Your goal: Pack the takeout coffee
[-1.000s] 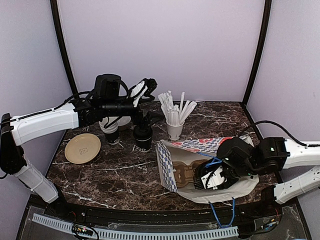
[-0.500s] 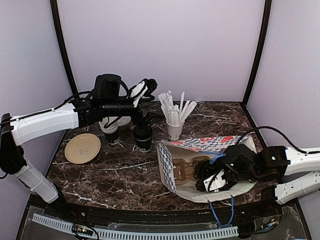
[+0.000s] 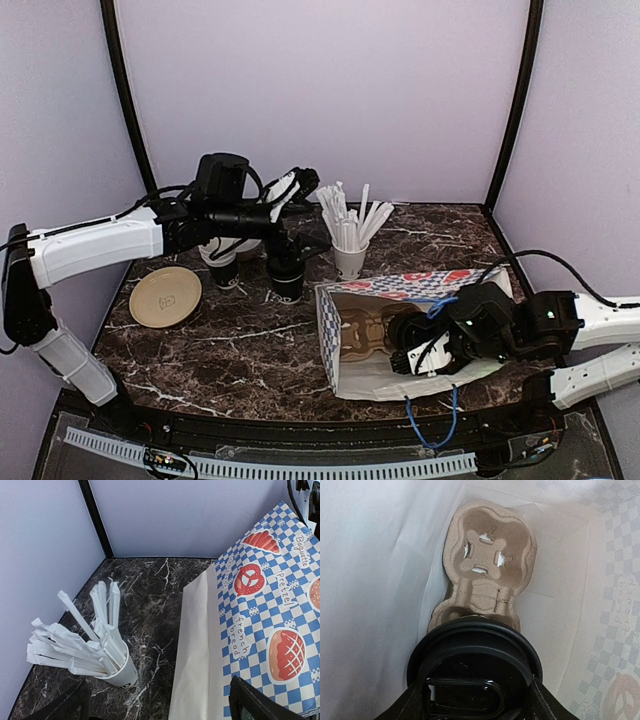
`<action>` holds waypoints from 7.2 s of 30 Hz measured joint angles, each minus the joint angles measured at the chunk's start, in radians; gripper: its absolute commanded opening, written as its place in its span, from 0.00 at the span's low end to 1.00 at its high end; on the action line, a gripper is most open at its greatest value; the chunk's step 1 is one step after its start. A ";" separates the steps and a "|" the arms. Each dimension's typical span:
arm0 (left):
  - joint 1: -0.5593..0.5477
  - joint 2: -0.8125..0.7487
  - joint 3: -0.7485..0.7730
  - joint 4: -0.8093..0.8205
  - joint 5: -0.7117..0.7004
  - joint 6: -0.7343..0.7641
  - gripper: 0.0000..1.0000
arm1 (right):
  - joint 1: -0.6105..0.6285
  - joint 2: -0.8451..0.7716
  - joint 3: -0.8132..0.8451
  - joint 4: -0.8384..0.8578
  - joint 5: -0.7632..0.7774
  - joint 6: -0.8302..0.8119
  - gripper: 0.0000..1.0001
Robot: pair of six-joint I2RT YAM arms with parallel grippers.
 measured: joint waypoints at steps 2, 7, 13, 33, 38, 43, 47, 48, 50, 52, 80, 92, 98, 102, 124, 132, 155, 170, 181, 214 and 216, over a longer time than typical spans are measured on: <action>0.000 0.012 0.000 -0.009 0.037 0.000 0.99 | -0.005 -0.009 0.000 0.002 0.004 0.000 0.50; 0.000 0.046 0.000 -0.035 0.146 0.000 0.98 | -0.035 -0.004 0.000 0.021 0.006 0.000 0.50; 0.000 0.062 0.000 -0.039 0.199 -0.001 0.98 | -0.102 0.064 0.007 0.043 -0.021 0.003 0.50; 0.107 -0.004 0.000 -0.059 0.076 -0.001 0.99 | -0.359 0.513 0.541 -0.286 -0.367 0.083 0.51; 0.127 -0.055 0.004 -0.060 0.066 -0.007 0.99 | -0.421 0.644 0.678 -0.401 -0.455 0.085 0.51; 0.163 -0.075 0.018 -0.053 0.057 -0.036 0.99 | -0.465 0.785 0.821 -0.523 -0.533 0.082 0.47; 0.182 -0.080 0.018 -0.050 0.060 -0.063 0.99 | -0.496 0.856 0.869 -0.560 -0.575 0.083 0.47; 0.183 -0.081 0.018 -0.049 0.060 -0.068 0.99 | -0.504 0.856 0.867 -0.558 -0.579 0.086 0.47; 0.183 -0.087 0.018 -0.044 0.061 -0.077 0.99 | -0.509 0.853 0.855 -0.544 -0.578 0.091 0.45; 0.183 -0.094 0.018 -0.035 0.058 -0.084 0.99 | -0.509 0.834 0.825 -0.516 -0.573 0.103 0.45; 0.183 0.032 0.296 -0.520 -0.228 -0.201 0.99 | -0.509 0.719 0.943 -0.629 -0.686 0.171 0.98; 0.183 0.294 0.505 -0.735 -0.183 -0.224 0.96 | -0.515 0.597 1.102 -0.676 -0.652 0.146 0.98; 0.167 0.383 0.526 -0.818 -0.201 -0.227 0.96 | -0.531 0.594 1.200 -0.729 -0.635 0.110 0.98; 0.152 0.408 0.526 -0.851 -0.217 -0.231 0.96 | -0.568 0.579 1.249 -0.745 -0.624 0.101 0.98; 0.093 0.510 0.595 -0.927 -0.321 -0.223 0.68 | -0.690 0.495 1.283 -0.742 -0.595 0.093 0.98; 0.076 0.537 0.673 -1.007 -0.332 -0.235 0.63 | -0.693 0.487 1.252 -0.729 -0.584 0.094 0.98; 0.065 0.033 0.690 -1.064 -0.501 -0.248 0.63 | -0.734 0.666 1.138 -0.575 -0.596 0.142 0.81; -0.110 -0.024 0.755 -0.890 -0.275 -0.177 0.60 | -0.723 0.749 1.196 -0.578 -0.753 0.114 0.00; -0.274 0.084 0.756 -0.830 -0.209 -0.078 0.59 | -0.589 0.575 1.077 -0.585 -0.827 0.161 0.00; -0.740 0.203 0.469 -0.837 -0.859 0.188 0.58 | -0.357 0.442 0.988 -0.696 -0.906 0.257 0.00; -0.753 0.210 0.456 -0.845 -0.898 0.191 0.58 | -0.343 0.441 0.979 -0.694 -0.906 0.272 0.00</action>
